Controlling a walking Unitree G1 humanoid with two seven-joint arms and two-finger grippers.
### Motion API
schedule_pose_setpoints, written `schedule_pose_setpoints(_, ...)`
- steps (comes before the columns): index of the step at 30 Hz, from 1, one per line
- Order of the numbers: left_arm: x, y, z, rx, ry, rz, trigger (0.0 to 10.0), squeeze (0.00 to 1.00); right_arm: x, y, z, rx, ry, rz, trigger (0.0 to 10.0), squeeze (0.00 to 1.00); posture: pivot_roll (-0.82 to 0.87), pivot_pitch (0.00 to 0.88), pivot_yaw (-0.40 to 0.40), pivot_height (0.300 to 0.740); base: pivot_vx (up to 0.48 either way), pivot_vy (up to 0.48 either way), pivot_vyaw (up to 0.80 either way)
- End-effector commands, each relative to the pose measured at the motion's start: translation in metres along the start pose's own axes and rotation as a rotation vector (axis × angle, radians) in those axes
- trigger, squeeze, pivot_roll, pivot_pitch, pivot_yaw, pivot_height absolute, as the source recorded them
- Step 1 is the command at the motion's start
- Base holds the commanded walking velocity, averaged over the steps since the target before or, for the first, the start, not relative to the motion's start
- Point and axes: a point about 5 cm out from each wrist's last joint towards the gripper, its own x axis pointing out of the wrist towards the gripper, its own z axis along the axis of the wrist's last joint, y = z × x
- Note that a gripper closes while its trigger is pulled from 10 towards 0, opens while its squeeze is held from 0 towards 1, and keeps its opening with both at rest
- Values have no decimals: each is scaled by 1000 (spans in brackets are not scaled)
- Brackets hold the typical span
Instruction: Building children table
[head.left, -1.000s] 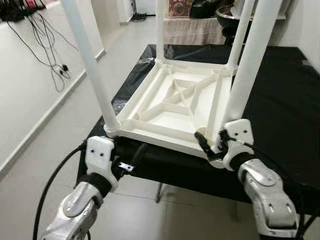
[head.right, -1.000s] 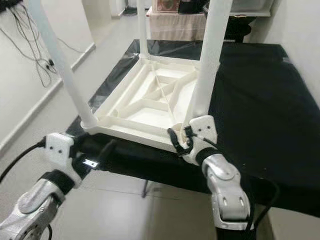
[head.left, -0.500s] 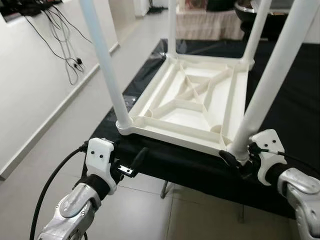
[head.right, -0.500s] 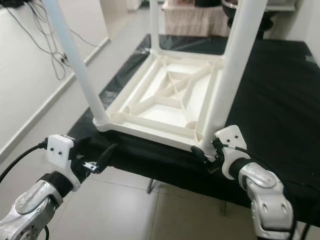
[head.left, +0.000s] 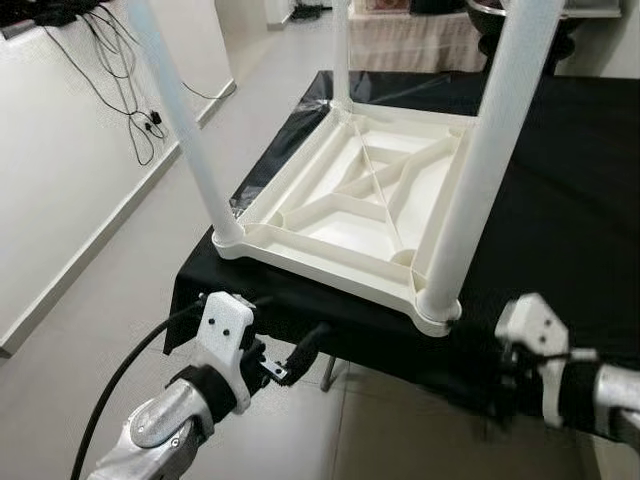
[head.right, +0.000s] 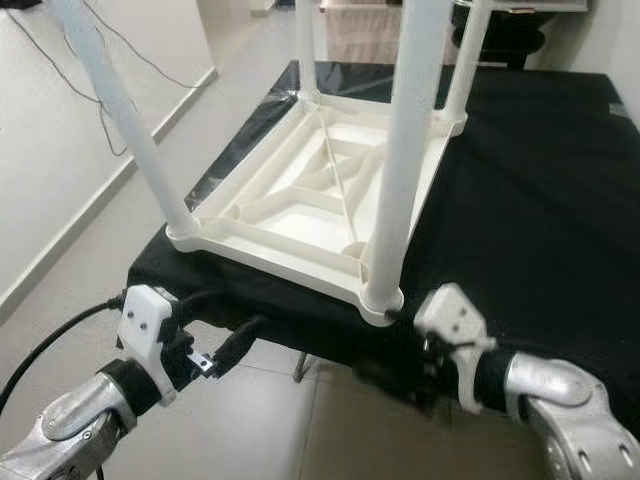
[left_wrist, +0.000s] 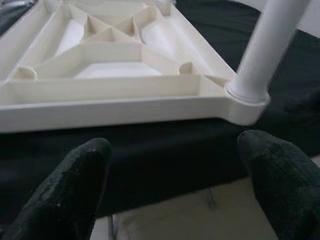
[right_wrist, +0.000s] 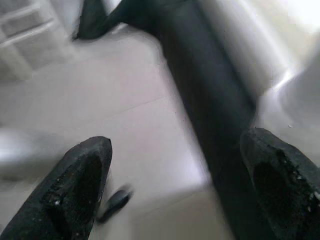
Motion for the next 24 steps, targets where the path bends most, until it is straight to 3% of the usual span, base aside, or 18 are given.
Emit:
schedule_pose_setpoints(1,-3,-2,-2,16,21,-17,10000,0,1,9,-3,-7,47,84,10000,0,-30,126,47,740,0,0,0)
schedule_pose_setpoints(4,-3,-3,-4,14,27,-24,10000,0,4,18,-3,-11,62,176,10000,0,-29,125,51,740,0,0,0)
schedule_pose_setpoints(8,-4,-3,-5,10,27,-33,10000,0,16,13,7,-29,-4,147,10000,0,-29,126,55,740,0,0,0)
schedule_pose_setpoints(10,-5,-4,-6,6,31,-49,10000,0,42,-3,19,-43,-78,2,10000,0,-22,129,59,740,0,0,0)
schedule_pose_setpoints(12,-5,-4,-6,6,31,-49,10000,0,42,-3,19,-43,-78,2,10000,0,-22,129,59,740,0,0,0)
schedule_pose_setpoints(16,-10,-11,-14,-39,57,-94,10000,0,74,0,30,-54,-78,37,10000,0,-16,136,64,740,0,0,0)
schedule_pose_setpoints(24,-12,-13,-14,-56,43,-104,10000,0,101,1,45,-97,-45,81,10000,0,-12,142,65,740,0,0,0)
